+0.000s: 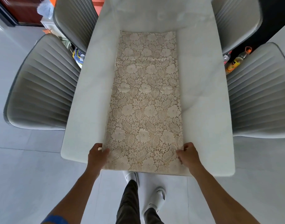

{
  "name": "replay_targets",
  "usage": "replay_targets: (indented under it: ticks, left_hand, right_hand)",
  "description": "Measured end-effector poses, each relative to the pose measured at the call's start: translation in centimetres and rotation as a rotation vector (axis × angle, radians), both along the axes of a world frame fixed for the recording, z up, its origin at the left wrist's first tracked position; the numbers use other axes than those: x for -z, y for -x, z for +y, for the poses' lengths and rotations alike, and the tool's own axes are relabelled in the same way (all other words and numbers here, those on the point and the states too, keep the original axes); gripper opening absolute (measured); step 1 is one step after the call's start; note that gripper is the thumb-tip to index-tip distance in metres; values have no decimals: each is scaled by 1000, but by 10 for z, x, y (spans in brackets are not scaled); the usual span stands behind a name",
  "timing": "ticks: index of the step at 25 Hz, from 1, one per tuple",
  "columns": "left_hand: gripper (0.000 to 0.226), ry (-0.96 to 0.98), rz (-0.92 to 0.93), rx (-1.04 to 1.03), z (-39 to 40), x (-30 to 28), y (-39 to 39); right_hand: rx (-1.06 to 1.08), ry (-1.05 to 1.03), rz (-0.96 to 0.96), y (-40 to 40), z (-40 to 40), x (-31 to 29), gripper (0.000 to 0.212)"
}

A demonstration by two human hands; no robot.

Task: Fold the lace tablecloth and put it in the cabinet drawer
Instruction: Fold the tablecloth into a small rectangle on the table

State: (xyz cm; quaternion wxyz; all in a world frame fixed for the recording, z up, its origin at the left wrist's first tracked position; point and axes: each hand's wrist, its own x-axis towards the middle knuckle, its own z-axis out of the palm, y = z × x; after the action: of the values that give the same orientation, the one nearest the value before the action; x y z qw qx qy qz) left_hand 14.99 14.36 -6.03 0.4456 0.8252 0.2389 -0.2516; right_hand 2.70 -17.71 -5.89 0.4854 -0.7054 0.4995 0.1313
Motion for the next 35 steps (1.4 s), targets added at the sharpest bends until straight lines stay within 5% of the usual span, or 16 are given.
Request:
replay_targets:
  ticks: [5,11,15,19,24,27,29,32,35]
  left_hand:
    - [32,-39,-87,97,6,-7,7]
    - [32,-217,-218,206,2,-16,14]
    - [29,40,-40,224,13,-27,-12]
    - [26,210,180,160,19,-58,-53]
    - [38,439,207,202,15,-83,-112]
    - [33,344,63,310,5,-81,-151]
    - [8,241,-43,243,-10,-73,-179]
    - [19,211,-43,246,-40,-52,-218]
    - [16,163,11,289,-61,-23,-236]
  right_hand:
    - [-20,-76,-31,9,2,1,43]
    - [-4,-73,-40,12,1,2,38]
    - [-11,-158,-237,14,-5,-16,52]
    - [9,-389,-167,-10,-33,-47,30]
    - [1,-668,-233,-53,-68,-75,62]
    - [27,-558,-224,-97,-81,-77,49]
    - [18,-364,-156,-129,-86,-74,31]
    - [-4,-175,-108,-175,-93,-60,16]
    - [-103,-158,-44,-201,-88,-31,26]
